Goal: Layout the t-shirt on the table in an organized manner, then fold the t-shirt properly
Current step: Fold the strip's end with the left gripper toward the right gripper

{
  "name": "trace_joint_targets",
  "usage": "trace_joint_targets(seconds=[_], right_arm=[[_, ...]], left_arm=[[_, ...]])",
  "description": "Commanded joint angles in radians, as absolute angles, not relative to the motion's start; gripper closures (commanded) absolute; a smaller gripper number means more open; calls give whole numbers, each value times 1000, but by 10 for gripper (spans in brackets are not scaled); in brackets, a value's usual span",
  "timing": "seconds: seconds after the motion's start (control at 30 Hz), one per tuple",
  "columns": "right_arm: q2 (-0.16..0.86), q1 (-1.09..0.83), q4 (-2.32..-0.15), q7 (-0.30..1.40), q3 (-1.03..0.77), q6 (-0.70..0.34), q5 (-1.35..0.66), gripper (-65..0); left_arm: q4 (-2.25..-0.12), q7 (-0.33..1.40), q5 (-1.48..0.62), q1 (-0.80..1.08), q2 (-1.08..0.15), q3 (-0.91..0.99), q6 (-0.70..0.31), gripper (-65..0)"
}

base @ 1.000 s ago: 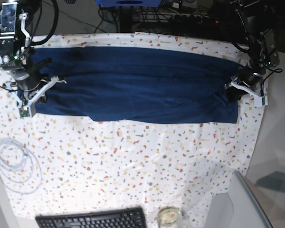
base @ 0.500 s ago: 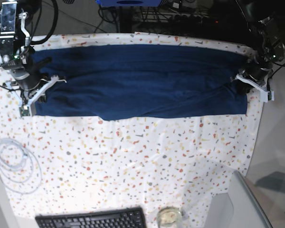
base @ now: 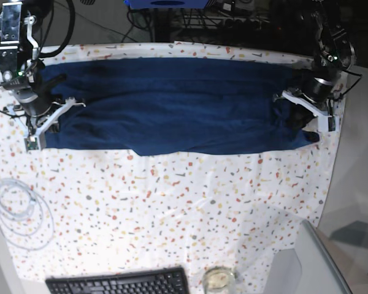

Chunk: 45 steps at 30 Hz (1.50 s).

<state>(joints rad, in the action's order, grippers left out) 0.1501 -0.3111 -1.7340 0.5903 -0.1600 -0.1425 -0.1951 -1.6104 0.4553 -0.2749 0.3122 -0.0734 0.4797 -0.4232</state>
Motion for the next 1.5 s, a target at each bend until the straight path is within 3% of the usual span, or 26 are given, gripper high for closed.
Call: trace_joint_targets(seconds=[0.0, 0.3, 0.67, 1.0, 1.47], right_arm=[[159, -305, -1751, 568, -165, -143, -199, 0], [159, -305, -1751, 568, -165, -143, -199, 0], [159, -305, -1750, 570, -166, -143, -199, 0], [159, -305, -1750, 570, -173, -143, -199, 0], [160, -300, -1750, 570, -168, -143, -199, 0]], left_arm=[[-1653, 430, -286, 325, -81, 444, -404, 0], [-1687, 430, -286, 329, -88, 33, -170, 0], [-1612, 429, -286, 223, -88, -272, 1, 0], [-1506, 430, -289, 133, -79, -410, 10, 0], [-1511, 430, -297, 130, -79, -423, 10, 0]])
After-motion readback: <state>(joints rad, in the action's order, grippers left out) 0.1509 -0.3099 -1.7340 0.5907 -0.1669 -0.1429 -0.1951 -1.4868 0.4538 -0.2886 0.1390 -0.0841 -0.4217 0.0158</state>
